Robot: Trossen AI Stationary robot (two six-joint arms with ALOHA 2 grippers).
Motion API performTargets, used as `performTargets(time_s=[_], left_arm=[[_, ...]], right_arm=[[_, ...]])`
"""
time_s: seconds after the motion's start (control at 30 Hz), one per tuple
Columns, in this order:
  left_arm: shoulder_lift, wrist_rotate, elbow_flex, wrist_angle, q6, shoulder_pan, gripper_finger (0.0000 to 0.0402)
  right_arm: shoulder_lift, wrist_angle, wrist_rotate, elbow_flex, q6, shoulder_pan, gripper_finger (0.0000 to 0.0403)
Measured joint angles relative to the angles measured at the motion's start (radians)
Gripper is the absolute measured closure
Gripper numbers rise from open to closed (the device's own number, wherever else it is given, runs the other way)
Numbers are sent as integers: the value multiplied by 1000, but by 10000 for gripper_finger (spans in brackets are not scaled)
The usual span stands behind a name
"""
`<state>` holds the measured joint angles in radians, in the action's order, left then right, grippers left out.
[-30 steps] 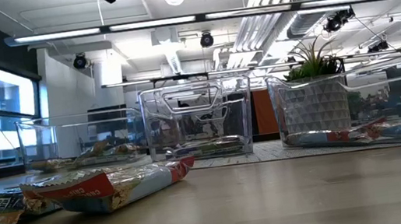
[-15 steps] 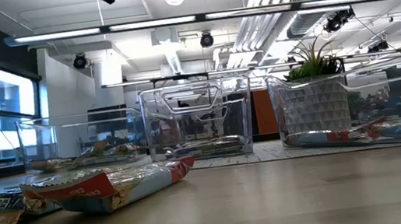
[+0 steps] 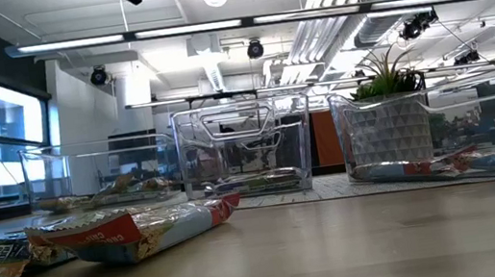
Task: Pick and place Granola Bars by type
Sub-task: Move the red granola bar to the bottom center of the table
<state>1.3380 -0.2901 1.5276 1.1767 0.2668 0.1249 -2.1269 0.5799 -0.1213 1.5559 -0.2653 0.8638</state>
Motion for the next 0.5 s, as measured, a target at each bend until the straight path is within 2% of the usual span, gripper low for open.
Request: performTargets(time_s=[0.17, 0.3, 0.5], left_arm=[[0, 12, 0, 0, 0, 0, 254], [0, 12, 0, 0, -5, 0, 254], [0, 27, 0, 0, -8, 0, 254]], right_arm=[[-5, 62, 74, 3, 4, -12, 403], [-3, 117, 196, 3, 73, -36, 403], [-3, 188, 314, 3, 152, -119, 403]])
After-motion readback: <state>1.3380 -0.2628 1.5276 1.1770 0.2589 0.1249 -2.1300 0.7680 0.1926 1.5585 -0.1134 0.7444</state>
